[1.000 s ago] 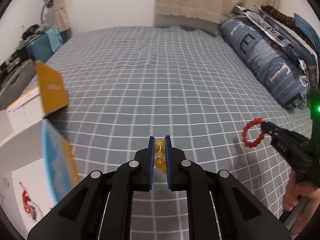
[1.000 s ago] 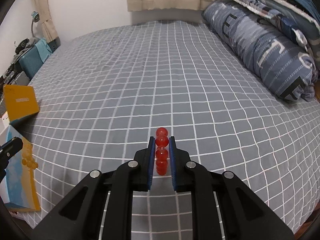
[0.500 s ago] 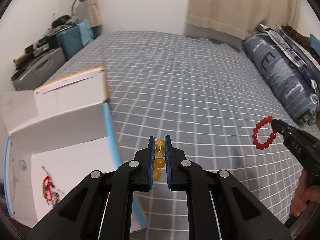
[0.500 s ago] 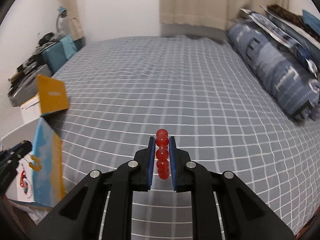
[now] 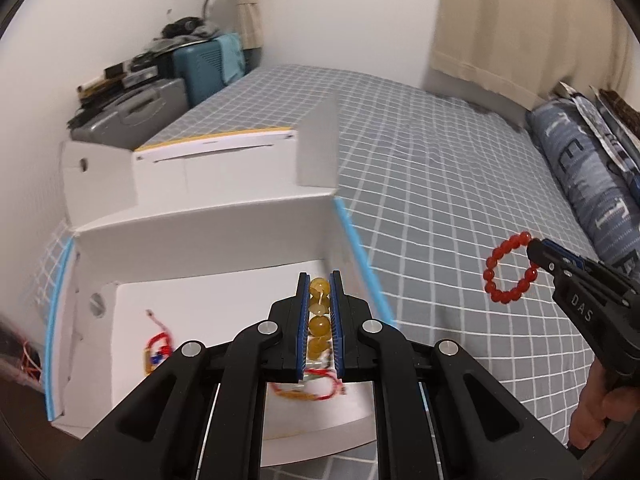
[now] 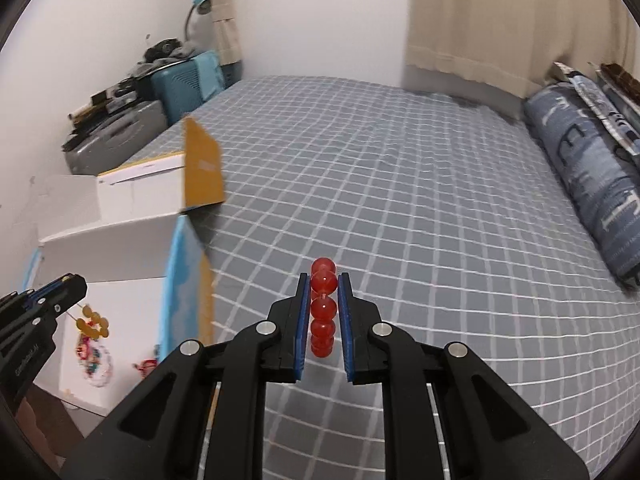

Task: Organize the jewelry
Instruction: 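Lift the red bead bracelet and amber beads and carry them over the white box, then lower both items into the white box and open both tools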

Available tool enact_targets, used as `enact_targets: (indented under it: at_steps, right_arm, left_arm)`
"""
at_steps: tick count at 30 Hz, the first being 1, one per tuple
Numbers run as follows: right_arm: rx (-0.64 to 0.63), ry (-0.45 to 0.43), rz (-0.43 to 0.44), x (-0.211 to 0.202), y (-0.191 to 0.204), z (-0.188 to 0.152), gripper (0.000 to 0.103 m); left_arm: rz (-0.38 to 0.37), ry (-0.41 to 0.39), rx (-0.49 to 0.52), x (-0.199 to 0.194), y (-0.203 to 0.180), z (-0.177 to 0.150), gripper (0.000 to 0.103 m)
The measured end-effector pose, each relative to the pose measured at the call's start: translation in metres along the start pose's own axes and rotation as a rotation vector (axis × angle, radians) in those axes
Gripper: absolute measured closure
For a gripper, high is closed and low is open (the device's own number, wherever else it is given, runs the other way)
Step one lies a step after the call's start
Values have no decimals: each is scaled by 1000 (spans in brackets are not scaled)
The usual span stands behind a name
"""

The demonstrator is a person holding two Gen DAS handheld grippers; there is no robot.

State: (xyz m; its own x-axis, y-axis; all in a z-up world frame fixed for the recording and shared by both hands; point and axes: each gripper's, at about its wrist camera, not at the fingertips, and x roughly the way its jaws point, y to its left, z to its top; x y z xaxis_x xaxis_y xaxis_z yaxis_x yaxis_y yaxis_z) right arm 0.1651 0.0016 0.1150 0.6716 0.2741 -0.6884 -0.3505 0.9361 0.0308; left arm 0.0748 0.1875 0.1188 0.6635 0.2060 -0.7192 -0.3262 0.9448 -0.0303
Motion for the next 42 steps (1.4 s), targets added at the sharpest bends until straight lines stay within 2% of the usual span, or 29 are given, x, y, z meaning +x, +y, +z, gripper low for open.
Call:
enact_targets:
  at_steps: [11, 20, 29, 33, 42]
  right_arm:
    - [-85, -54, 88, -13, 82, 0, 90]
    - [-189, -80, 145, -13, 148, -4, 90]
    - [-229, -77, 186, -7, 175, -14, 90]
    - [-244, -66, 178, 1, 184, -21, 90]
    - [-235, 48, 213, 38, 193, -37, 90]
  left_arm:
    - [66, 7, -94, -11, 76, -13, 94]
    - [109, 10, -130, -13, 116, -22, 94]
    - [122, 24, -149, -11, 141, -35, 94]
    - [129, 39, -154, -6, 149, -40, 94]
    - [154, 89, -151, 19, 157, -50, 94]
